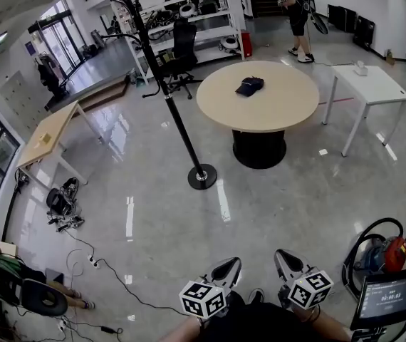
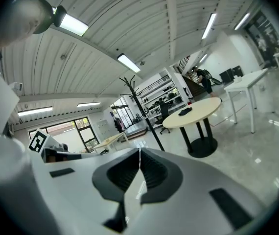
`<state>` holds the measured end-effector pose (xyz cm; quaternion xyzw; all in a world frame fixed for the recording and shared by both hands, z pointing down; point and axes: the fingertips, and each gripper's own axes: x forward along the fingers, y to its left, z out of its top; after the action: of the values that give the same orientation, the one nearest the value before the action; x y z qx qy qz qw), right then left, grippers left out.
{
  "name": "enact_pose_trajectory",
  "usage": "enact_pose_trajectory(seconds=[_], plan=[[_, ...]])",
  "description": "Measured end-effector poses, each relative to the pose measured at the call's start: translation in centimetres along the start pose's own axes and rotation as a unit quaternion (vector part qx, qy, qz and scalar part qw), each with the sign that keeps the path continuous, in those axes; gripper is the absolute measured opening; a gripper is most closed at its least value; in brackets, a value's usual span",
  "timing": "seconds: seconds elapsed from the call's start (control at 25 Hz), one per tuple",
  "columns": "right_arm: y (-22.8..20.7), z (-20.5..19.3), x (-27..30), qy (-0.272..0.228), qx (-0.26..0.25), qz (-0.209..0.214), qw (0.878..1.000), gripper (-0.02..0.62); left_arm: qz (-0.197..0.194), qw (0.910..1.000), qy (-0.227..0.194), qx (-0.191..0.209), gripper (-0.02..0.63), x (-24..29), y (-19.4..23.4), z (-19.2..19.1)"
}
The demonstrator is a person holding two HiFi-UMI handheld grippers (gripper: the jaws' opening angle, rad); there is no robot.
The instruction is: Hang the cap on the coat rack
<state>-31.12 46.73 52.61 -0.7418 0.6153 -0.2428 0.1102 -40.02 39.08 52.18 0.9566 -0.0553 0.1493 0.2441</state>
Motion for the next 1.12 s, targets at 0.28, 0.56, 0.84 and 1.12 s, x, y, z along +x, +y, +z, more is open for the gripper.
enact_pose_trajectory(seconds=[0.28,0.56,0.84,1.12], plan=[[-1.6,-0.3,2.1,0.019,0.0,0.006,1.0,0.005,0.016,0.9996,0.003,-0.023,0.005,2.0,2.0,-0.1],[-5.2,1.4,6.1,0.018,0.002,-0.015,1.0,0.005,-0.004,0.9997,0.011,-0.02,0.005,7.1,4.7,1.9],[-5.8,3.6,11.0,0.022,0.002,-0.025,0.999,0.005,-0.011,0.9995,0.019,-0.025,0.005,9.7,8.5,5.6],[-6.6,5.5,17.7,0.033,-0.005,-0.021,0.999,0.005,-0.021,0.9992,0.018,-0.028,0.005,13.2,13.0,9.7]])
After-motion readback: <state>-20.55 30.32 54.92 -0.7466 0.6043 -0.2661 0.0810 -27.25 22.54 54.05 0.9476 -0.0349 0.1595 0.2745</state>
